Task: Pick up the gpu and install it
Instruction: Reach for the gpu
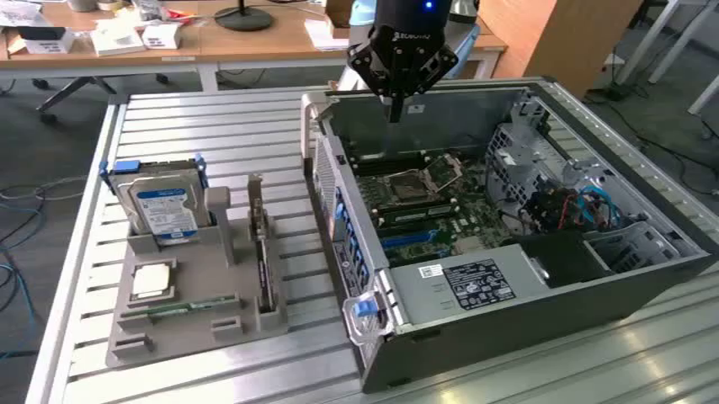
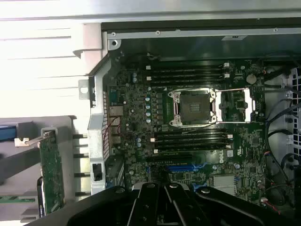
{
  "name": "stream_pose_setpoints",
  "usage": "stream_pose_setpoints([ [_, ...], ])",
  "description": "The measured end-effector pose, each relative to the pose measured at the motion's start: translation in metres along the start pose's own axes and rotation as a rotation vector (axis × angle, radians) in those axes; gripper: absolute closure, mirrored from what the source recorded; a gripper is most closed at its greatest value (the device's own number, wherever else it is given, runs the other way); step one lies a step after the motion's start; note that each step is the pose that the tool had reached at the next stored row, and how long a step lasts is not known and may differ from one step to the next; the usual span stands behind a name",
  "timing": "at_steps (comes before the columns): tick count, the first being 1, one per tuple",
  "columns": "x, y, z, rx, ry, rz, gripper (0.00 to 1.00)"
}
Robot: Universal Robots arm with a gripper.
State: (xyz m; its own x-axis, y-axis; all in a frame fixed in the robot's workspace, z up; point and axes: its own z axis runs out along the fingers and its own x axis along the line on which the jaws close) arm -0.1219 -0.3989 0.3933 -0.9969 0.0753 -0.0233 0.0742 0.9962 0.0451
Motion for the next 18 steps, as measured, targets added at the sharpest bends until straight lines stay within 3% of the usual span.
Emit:
stream_pose_setpoints([
  [18,0.0036,-0.0003,-0.0001,0.0,0.0,0.0,0.89],
])
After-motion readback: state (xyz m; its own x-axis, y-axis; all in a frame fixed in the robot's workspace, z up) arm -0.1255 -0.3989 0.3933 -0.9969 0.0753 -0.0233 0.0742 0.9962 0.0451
